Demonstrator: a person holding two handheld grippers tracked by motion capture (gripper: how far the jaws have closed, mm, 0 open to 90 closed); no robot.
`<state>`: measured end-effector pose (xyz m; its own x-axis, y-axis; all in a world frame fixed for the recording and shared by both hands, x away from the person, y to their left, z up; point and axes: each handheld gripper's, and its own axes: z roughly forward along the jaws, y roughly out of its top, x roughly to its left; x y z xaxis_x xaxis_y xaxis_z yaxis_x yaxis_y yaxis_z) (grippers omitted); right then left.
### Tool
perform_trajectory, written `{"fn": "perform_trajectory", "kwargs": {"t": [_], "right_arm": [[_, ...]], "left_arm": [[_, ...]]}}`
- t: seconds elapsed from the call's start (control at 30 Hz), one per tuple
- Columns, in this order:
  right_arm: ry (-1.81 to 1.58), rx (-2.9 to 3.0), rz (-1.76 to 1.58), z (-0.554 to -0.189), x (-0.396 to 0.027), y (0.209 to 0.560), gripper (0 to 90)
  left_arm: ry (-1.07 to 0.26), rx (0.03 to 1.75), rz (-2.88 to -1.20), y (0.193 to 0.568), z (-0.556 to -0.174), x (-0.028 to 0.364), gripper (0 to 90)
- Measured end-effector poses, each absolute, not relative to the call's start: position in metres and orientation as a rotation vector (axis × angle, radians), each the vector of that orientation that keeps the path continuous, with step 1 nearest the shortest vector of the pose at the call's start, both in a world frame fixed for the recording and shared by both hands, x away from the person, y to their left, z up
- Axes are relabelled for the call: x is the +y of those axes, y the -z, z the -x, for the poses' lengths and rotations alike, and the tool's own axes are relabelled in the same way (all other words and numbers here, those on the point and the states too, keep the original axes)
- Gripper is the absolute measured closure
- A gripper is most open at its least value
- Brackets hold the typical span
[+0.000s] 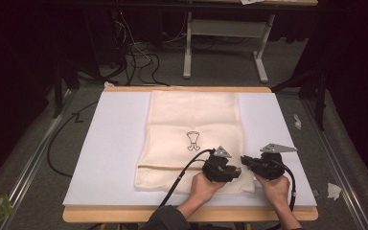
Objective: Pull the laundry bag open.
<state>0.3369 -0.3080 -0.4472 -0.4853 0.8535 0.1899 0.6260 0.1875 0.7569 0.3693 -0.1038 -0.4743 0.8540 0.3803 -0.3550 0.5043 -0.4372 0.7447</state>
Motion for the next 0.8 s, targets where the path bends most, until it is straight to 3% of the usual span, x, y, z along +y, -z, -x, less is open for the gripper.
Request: {"fn": "perform_trajectory", "kwargs": {"t": [0.57, 0.8], "right_arm": [[-1.182, 2.196, -1.409, -0.336, -0.308, 0.447, 88.2], [-1.184, 2.198, -1.408, -0.337, -0.308, 0.447, 88.1]], "left_arm": [[0.143, 0.629, -2.114, 0.472, -0.366, -0.112, 74.0], [0.127, 0.665, -2.131, 0.471, -0.369, -0.115, 83.9]]}}
